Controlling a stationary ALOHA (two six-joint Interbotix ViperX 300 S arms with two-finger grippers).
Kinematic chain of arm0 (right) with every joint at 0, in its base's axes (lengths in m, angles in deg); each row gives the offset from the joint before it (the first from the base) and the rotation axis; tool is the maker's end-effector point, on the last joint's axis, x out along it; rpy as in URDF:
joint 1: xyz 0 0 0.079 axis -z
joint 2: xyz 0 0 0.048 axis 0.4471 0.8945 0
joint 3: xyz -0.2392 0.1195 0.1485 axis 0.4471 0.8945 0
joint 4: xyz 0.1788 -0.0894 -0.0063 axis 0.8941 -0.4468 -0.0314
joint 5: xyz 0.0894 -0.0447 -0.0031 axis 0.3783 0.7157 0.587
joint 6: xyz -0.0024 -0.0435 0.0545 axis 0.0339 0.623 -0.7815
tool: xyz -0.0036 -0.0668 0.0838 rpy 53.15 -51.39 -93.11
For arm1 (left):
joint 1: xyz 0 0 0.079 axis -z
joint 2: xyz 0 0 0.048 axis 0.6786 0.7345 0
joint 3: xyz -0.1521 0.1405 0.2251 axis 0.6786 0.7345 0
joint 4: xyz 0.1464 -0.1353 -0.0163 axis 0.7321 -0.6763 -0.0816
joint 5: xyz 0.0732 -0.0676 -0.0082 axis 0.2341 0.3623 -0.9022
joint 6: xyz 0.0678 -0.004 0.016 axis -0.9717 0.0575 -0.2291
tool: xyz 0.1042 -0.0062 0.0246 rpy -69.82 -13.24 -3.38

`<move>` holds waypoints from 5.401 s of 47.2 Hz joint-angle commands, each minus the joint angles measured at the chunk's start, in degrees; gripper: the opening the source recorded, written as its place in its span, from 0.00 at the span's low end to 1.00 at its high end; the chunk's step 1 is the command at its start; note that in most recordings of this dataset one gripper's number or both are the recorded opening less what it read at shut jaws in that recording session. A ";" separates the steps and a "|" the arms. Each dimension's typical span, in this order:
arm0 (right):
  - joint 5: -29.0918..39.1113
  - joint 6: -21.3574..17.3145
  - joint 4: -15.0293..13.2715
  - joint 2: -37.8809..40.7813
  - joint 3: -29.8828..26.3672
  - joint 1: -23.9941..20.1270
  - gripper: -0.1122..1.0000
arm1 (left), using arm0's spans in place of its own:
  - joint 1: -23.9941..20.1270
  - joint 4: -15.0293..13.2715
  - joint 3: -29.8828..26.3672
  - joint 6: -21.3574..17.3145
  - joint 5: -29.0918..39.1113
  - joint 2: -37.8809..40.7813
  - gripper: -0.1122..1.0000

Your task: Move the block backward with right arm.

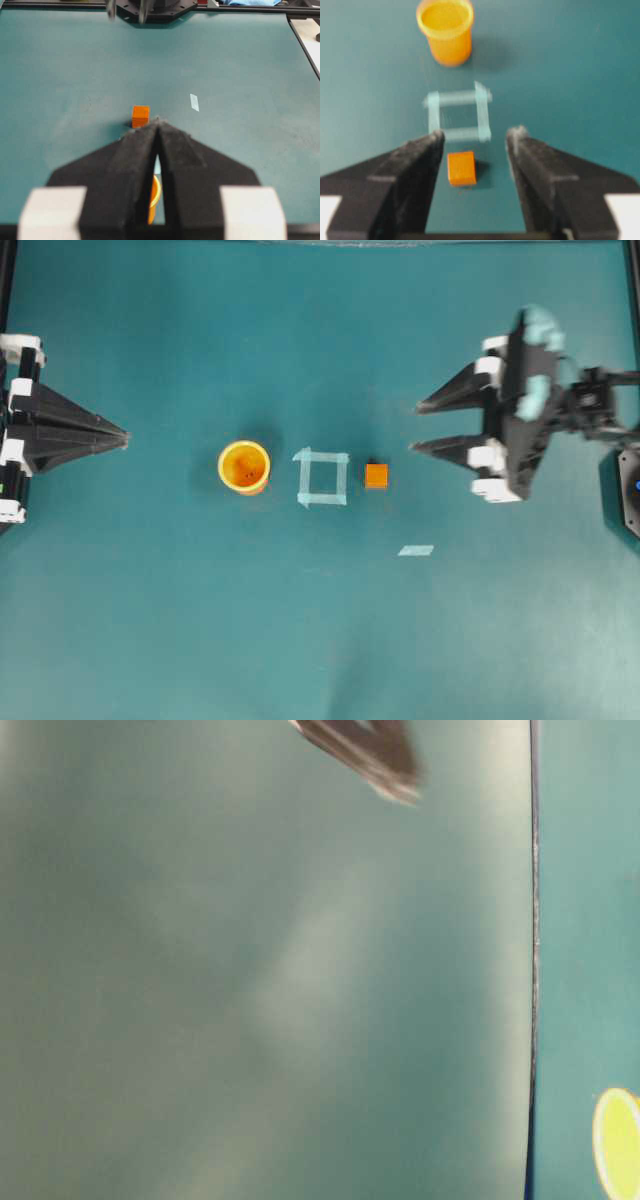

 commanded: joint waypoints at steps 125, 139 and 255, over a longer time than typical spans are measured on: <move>34.72 -3.08 -5.10 10.81 -26.37 10.72 0.46 | 0.09 0.26 -1.49 -0.26 -0.26 0.44 0.10; 31.29 -2.99 -7.73 12.13 -28.83 21.27 0.46 | 0.09 0.26 -1.49 -0.18 -0.26 0.35 0.10; 30.76 -3.52 -7.73 15.56 -32.08 29.53 0.46 | 0.09 0.26 -1.49 -0.18 -0.26 0.09 0.10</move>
